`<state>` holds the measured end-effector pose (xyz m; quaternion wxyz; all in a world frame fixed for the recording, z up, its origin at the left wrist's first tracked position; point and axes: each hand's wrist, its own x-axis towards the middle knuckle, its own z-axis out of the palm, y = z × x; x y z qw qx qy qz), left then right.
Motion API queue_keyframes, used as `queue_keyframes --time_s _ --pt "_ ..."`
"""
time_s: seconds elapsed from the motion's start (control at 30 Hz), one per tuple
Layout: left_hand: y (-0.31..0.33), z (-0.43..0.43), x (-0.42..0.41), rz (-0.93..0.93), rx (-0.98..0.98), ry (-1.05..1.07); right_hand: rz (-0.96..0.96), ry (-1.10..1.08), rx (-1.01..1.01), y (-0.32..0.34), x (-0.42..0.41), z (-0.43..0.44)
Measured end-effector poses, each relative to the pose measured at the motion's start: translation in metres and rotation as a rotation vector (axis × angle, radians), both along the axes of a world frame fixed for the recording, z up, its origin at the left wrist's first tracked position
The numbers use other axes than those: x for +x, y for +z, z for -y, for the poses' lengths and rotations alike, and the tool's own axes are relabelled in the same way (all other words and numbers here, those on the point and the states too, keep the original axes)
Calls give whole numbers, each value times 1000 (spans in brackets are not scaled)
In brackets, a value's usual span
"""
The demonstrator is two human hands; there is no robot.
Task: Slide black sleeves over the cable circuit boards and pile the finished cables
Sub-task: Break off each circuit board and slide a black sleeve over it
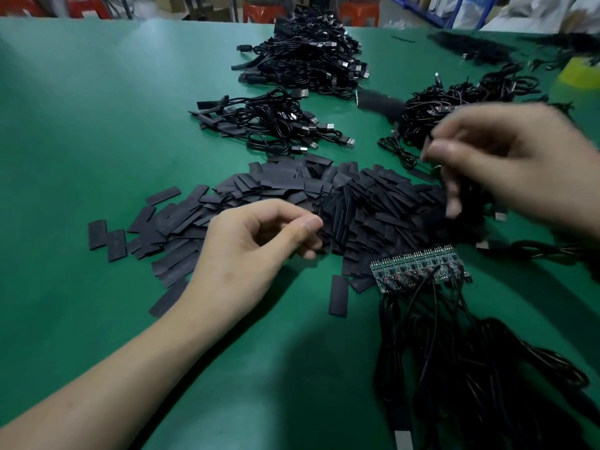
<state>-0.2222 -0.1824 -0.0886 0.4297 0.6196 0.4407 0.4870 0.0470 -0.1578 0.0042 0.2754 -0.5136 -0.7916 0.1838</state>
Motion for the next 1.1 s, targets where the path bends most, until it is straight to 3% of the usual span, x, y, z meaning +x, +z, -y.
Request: queue_keyframes --time_s 0.27,0.43,0.57,0.67,0.87,1.1 --pt "-3 5 2 -205 87 -74 258 -120 292 13 -95 -128" --pt "-3 3 0 -223 82 -87 320 -178 328 -5 -170 -198" --pt "-4 2 -3 -266 97 -96 372 -111 217 -8 -198 -220" --pt "-3 2 -4 -269 103 -98 417 -34 187 -8 -197 -214" --pt "-4 2 -4 -296 135 -91 282 78 245 -3 -137 -135" --pt "-5 2 -2 -400 237 -58 548 264 -114 -16 -38 -20"
